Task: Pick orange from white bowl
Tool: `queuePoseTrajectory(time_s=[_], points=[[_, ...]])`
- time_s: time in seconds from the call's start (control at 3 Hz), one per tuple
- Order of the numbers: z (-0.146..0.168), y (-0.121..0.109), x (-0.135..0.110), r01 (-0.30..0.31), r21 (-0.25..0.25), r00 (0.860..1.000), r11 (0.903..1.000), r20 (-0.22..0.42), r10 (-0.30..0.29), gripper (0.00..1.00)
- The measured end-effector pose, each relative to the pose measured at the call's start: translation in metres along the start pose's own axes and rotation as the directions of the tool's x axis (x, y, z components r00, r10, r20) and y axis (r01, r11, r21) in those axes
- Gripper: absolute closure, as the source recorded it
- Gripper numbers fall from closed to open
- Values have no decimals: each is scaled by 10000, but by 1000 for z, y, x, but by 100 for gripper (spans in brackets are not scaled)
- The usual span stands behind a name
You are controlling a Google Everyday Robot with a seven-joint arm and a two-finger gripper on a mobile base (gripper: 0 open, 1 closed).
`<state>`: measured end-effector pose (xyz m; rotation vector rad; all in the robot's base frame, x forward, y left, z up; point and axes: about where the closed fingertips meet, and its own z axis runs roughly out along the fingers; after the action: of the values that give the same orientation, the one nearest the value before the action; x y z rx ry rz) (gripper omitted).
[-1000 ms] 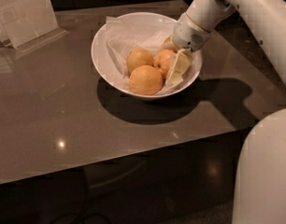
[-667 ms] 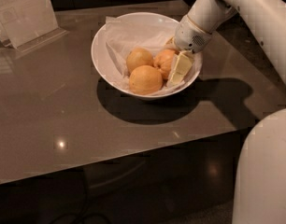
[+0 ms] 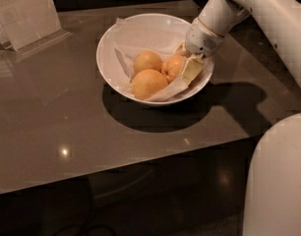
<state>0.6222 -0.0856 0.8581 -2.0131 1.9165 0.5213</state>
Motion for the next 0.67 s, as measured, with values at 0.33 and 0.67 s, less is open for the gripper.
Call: queuePoseTrajectory(time_s=[0.33,0.67], points=[[-2,1,3,-38,188,9999,9998,-104,40,85],[-18,5,-8,159,611,9987,9980,469,-188,100]])
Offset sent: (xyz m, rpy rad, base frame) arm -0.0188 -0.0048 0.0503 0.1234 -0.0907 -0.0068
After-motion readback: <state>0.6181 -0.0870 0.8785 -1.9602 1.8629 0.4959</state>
